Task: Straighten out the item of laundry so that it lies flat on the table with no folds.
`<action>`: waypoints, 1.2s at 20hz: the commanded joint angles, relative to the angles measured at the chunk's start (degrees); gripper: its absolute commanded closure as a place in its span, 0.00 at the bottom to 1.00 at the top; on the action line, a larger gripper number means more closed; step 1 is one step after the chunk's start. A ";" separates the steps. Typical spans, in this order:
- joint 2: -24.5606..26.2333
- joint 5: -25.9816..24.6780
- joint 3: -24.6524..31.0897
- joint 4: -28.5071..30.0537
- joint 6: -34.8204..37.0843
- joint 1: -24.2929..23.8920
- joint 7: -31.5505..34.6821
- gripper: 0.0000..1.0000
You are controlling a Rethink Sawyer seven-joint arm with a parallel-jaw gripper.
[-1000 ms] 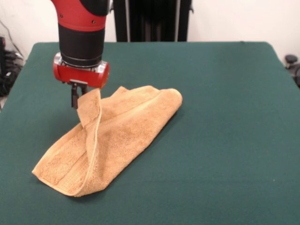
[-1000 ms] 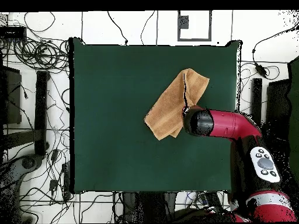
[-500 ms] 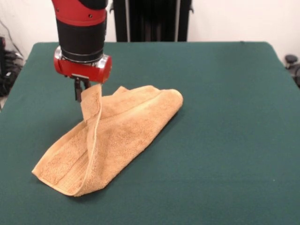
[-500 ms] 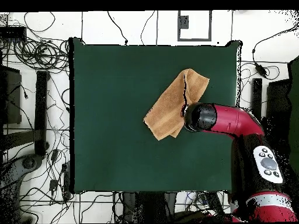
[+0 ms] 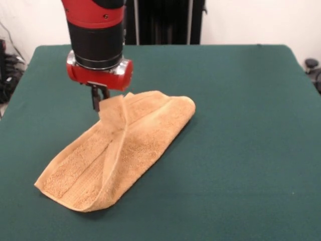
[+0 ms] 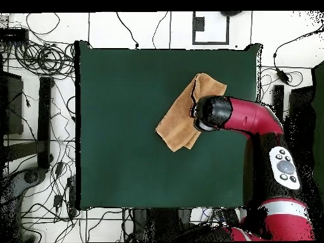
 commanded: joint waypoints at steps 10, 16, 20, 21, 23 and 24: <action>8.14 10.53 -0.61 -13.12 12.89 6.73 15.66 1.00; 12.21 11.77 -3.64 -21.12 16.83 8.98 18.61 1.00; 14.93 13.29 -5.59 -25.69 17.10 10.16 21.92 1.00; 15.51 13.93 -5.84 -26.58 17.17 10.33 22.92 1.00; 16.65 15.16 -6.59 -28.37 17.31 10.91 25.28 1.00; 17.26 15.68 -7.19 -29.44 17.46 11.34 26.64 1.00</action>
